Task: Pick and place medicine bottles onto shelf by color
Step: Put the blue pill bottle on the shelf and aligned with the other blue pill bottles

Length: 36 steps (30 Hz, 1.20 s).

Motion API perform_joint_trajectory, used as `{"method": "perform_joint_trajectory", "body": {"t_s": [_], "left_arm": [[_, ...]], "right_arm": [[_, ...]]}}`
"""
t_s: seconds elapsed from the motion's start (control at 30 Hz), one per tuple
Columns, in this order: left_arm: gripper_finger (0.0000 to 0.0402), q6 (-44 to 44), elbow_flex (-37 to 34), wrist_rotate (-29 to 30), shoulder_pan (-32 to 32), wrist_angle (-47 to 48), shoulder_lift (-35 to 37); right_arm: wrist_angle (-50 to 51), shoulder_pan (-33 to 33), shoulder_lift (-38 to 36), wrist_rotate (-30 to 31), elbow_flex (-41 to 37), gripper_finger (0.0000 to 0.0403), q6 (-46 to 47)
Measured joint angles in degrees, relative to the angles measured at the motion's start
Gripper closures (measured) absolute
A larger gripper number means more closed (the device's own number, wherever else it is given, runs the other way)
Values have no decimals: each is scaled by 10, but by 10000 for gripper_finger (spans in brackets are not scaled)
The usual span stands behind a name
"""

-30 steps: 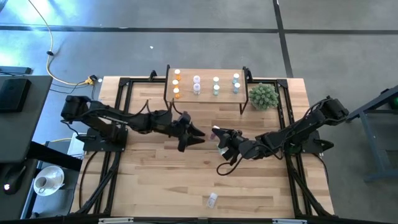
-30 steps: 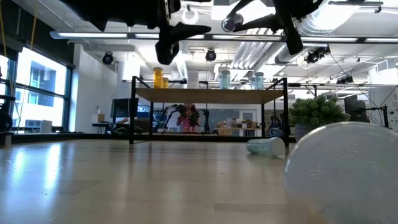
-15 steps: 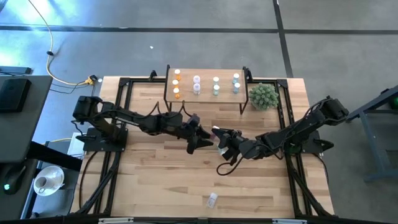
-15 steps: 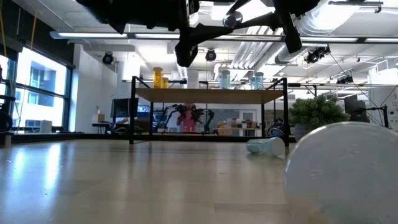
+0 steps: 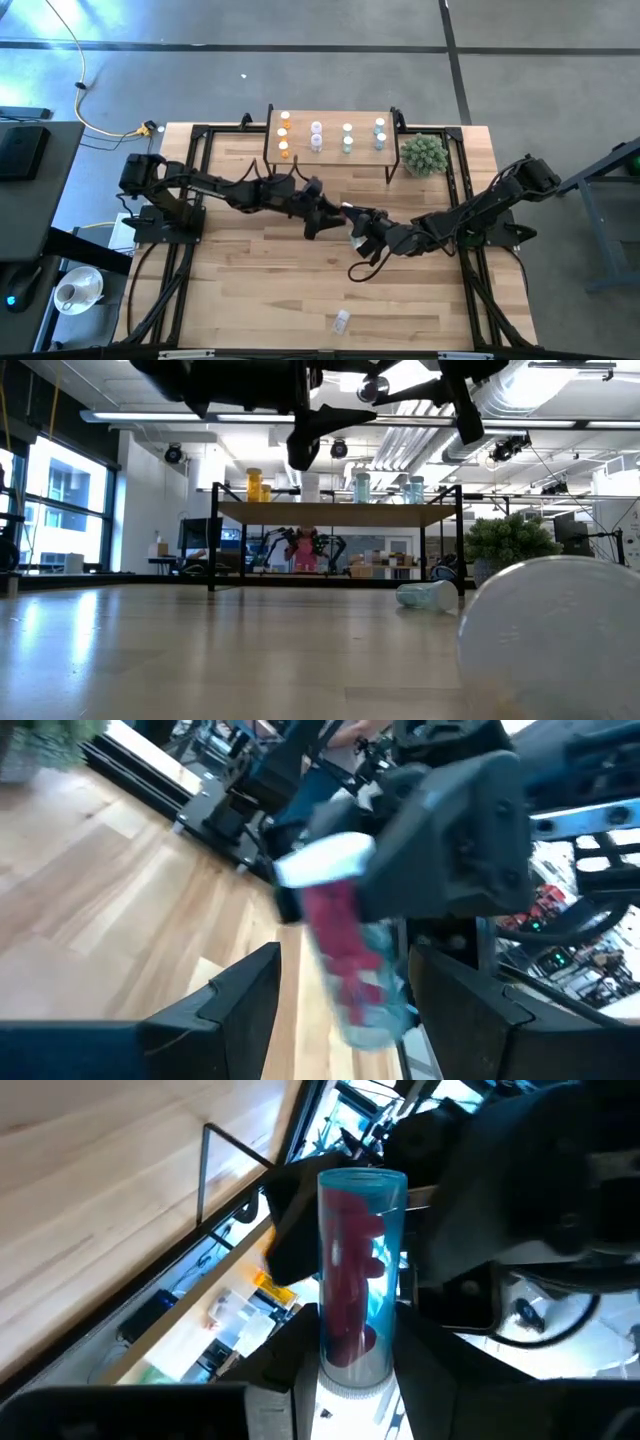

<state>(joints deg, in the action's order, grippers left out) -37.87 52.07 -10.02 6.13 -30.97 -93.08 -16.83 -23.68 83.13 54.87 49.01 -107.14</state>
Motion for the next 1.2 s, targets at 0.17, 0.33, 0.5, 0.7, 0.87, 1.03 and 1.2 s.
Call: {"method": "perform_joint_trajectory", "body": {"t_s": [0.17, 0.33, 0.5, 0.7, 0.87, 1.03, 1.2], "left_arm": [[190, -1, 0, -10, 6, 3, 0], [191, -1, 0, -14, 6, 6, 0], [211, -1, 0, -14, 6, 6, 1], [269, 0, 0, -16, 6, 6, 1], [304, 5, 0, -17, 6, 13, 1], [308, -11, -1, -28, 6, 13, 1], [304, -30, -1, -47, 6, 12, 1]], "right_arm": [[-14, 0, 0, -5, 0, 304, 20], [-14, 0, 0, -7, 0, 304, 18], [-12, 0, 0, -7, 0, 304, 39], [-5, 1, 0, -6, 0, 304, 70], [14, -3, 0, -9, 0, 304, 75], [18, -5, 1, -17, 0, 304, 142], [17, -5, 1, -25, 0, 304, 152]]}}
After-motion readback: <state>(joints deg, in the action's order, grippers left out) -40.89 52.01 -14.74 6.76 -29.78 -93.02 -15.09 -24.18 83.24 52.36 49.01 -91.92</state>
